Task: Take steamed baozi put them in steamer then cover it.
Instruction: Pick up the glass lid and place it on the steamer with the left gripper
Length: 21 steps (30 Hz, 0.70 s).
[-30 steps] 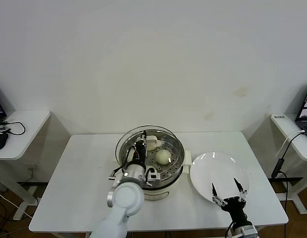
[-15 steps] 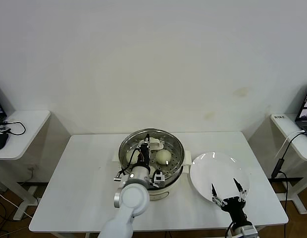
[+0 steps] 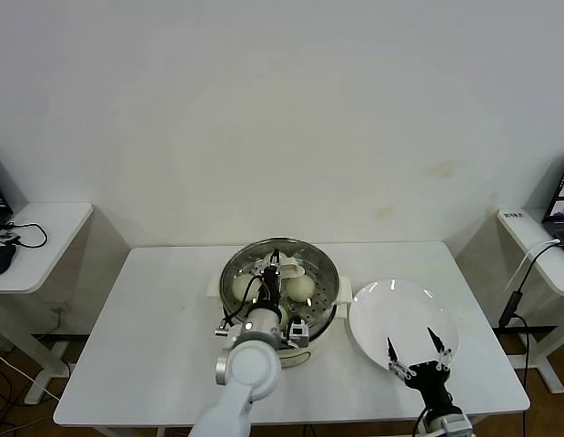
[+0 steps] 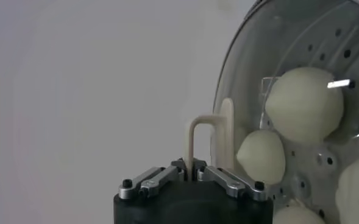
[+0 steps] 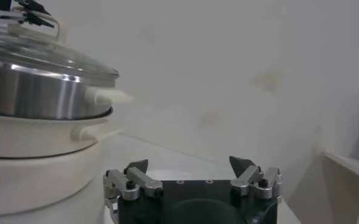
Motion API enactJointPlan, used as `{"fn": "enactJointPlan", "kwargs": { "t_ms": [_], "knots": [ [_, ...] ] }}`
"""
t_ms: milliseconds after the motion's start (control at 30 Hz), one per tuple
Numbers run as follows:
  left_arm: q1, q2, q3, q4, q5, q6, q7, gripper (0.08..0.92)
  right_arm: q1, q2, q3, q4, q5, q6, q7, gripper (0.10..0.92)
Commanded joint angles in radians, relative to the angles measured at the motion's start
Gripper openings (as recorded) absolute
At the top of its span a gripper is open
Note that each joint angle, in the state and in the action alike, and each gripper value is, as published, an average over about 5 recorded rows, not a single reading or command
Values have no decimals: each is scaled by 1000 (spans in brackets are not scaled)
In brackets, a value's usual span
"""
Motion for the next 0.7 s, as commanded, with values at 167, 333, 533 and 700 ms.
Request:
{"fn": "enactJointPlan", "kwargs": {
  "t_ms": [167, 333, 533, 700],
  "knots": [
    [7, -12, 1, 6, 18, -15, -6, 145, 0, 1, -3, 0, -1, 1, -1, 823],
    [13, -17, -2, 2, 18, -26, -22, 149, 0, -1, -3, 1, -1, 0, -1, 823],
    [39, -3, 5, -54, 6, -28, -35, 297, 0, 0, -6, 0, -3, -1, -1, 823],
    [92, 36, 14, -139, -11, -34, -41, 453, -2, 0, -8, 0, -5, -2, -1, 823]
  ]
}}
